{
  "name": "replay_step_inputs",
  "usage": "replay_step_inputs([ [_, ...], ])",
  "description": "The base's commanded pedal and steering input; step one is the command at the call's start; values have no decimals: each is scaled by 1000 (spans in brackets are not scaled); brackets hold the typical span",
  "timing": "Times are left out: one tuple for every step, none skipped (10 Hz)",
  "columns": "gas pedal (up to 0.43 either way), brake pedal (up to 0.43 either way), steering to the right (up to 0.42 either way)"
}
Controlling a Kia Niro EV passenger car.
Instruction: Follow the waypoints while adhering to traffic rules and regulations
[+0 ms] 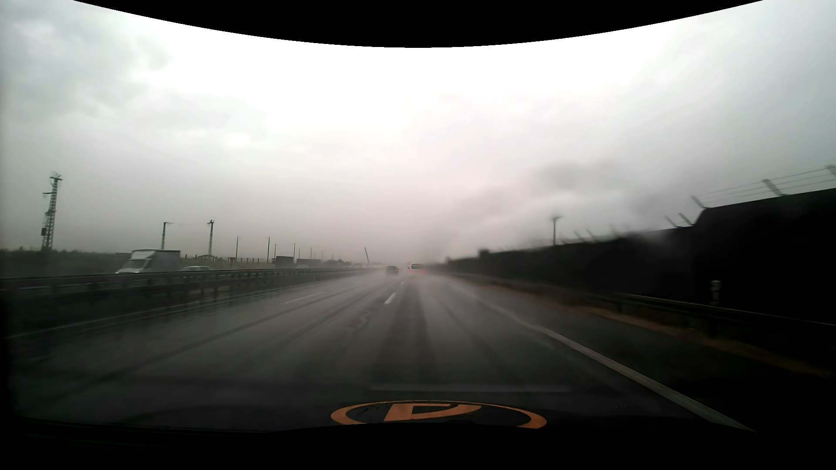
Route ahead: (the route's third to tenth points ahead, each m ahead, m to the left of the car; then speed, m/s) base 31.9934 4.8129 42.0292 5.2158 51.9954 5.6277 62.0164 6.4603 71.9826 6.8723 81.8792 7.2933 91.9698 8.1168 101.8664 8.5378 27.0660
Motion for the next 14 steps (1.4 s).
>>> replay_step_inputs([
  [67,0,-5],
  [67,0,-5],
  [79,0,-7],
  [79,0,-7],
  [79,0,-7],
  [79,0,-7],
  [79,0,-7],
  [79,0,-7],
  [79,0,-7],
  [79,0,-7],
  [110,0,-7],
  [130,0,-6],
  [138,0,-6],
  [138,0,-6],
])
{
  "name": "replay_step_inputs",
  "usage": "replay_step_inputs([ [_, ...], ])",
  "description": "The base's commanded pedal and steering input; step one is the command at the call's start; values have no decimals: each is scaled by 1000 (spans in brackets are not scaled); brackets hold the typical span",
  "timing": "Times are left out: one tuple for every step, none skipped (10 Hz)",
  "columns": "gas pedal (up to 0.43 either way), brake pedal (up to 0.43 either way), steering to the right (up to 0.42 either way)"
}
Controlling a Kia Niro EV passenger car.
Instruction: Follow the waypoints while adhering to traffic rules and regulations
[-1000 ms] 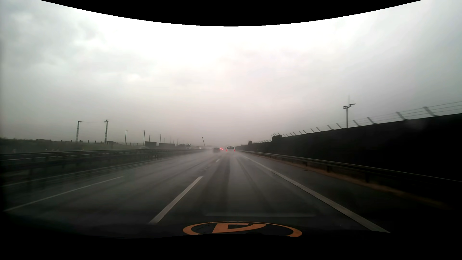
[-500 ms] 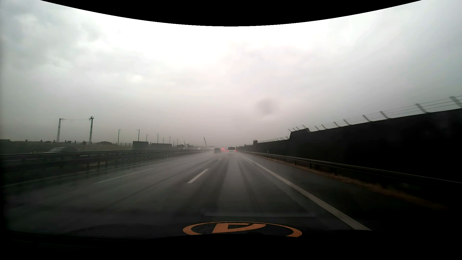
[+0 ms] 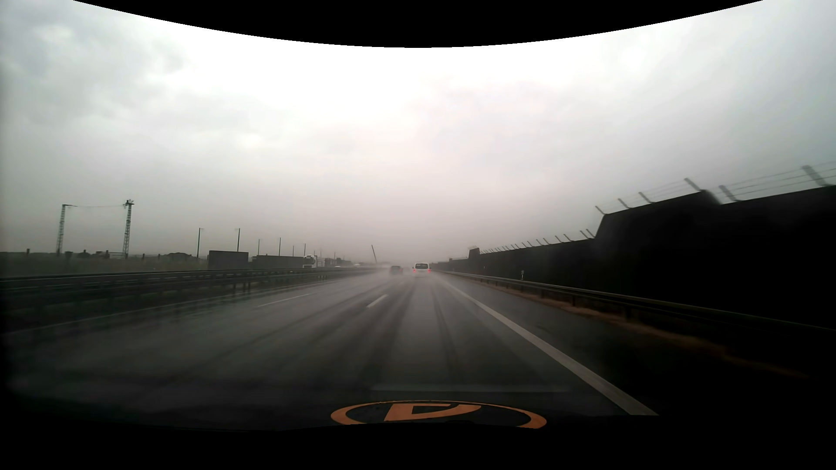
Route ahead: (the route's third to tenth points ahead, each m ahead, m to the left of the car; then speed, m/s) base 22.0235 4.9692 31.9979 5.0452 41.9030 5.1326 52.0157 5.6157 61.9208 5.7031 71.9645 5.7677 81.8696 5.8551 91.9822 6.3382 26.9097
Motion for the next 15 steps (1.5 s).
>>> replay_step_inputs([
  [138,0,-6],
  [138,0,-6],
  [138,0,-6],
  [150,0,-6],
  [150,0,-5],
  [150,0,-4],
  [157,0,-4],
  [157,0,-3],
  [157,0,-3],
  [169,0,-3],
  [169,0,-3],
  [169,0,-3],
  [169,0,-3],
  [169,0,-3],
  [169,0,-3],
])
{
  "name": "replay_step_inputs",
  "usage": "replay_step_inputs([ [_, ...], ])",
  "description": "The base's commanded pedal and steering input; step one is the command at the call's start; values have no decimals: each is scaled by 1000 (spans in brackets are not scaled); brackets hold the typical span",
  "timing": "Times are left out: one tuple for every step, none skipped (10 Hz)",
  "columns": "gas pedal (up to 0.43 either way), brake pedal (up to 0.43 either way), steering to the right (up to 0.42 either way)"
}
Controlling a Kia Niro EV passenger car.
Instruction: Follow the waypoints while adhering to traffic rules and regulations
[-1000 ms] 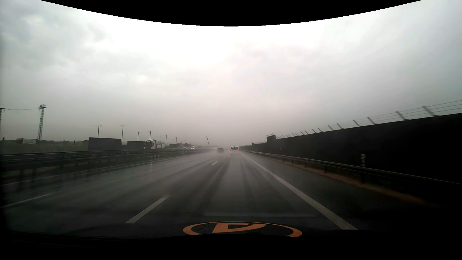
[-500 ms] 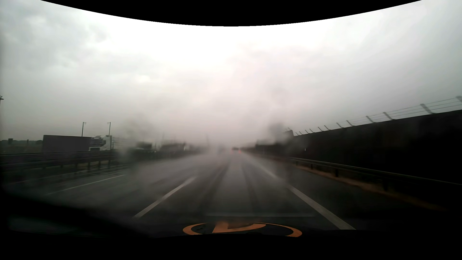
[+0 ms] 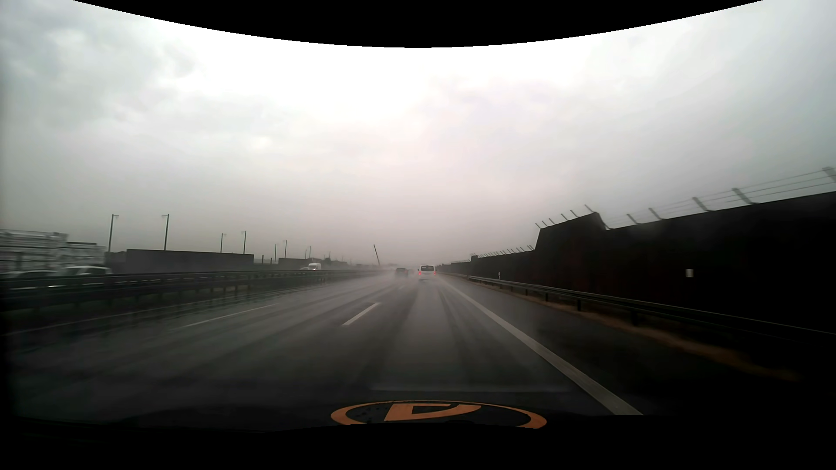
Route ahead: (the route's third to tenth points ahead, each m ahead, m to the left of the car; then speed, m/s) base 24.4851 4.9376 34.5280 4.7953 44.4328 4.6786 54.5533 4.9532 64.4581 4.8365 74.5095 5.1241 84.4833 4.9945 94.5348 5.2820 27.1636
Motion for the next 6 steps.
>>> replay_step_inputs([
  [169,0,-3],
  [169,0,-3],
  [169,0,-3],
  [169,0,-3],
  [197,0,-3],
  [197,0,-3],
])
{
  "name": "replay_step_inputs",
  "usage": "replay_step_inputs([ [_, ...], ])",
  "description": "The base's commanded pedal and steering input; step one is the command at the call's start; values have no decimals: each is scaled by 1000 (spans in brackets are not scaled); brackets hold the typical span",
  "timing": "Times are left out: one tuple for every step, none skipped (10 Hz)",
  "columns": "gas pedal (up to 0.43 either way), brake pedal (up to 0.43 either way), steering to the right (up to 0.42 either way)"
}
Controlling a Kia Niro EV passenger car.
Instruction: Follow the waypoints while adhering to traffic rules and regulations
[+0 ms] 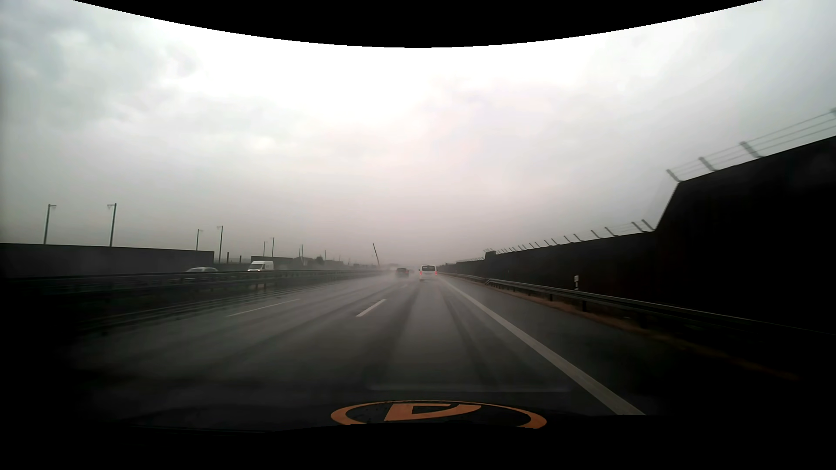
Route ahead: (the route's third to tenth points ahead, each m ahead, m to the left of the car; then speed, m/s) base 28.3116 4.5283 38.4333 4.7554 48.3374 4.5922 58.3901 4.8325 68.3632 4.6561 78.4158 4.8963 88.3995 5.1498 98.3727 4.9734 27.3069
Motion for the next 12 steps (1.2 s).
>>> replay_step_inputs([
  [197,0,-3],
  [197,0,-3],
  [197,0,-3],
  [197,0,-3],
  [197,0,-2],
  [197,0,-2],
  [197,0,-1],
  [197,0,-1],
  [197,0,-1],
  [189,0,-1],
  [177,0,0],
  [150,0,-1],
])
